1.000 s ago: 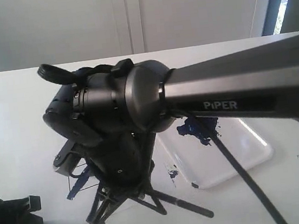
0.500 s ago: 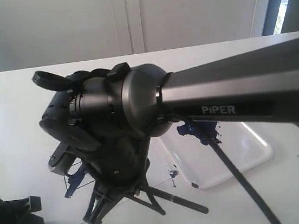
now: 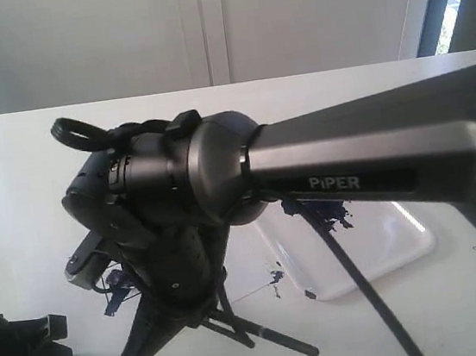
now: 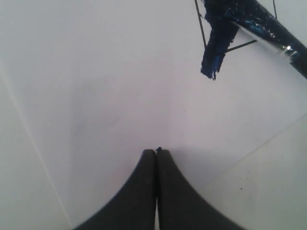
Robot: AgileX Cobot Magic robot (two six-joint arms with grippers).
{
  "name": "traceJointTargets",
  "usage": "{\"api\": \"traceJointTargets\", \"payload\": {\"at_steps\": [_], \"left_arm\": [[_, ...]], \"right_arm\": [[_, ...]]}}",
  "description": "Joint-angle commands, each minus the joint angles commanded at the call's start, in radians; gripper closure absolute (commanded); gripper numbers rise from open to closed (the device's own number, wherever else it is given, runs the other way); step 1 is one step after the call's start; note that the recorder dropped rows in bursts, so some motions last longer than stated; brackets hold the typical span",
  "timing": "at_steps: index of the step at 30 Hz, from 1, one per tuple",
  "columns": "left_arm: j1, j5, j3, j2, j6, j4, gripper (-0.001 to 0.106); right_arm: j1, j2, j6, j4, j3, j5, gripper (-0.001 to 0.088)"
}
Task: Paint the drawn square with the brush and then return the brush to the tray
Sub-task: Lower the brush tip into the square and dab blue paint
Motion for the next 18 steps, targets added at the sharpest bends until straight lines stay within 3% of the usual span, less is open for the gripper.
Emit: {"api": "traceJointTargets", "payload": {"at_steps": [7, 15, 18], "left_arm": [[0.0, 0.0, 0.0, 0.0, 0.001, 0.0, 0.105], [0.0, 0.0, 0.0, 0.0, 0.001, 0.0, 0.105], [0.0, -0.002, 0.0, 0.0, 0.0, 0.0, 0.105]], "right_arm": [[-0.016, 0.002, 0.056, -0.069, -0.003, 0.025, 0.0868], [-0.021, 0.002, -0.025, 0.099, -0.004, -0.027, 0.0868], [-0.021, 0.002, -0.023, 0.104, -0.004, -0.049, 0.0868]]}}
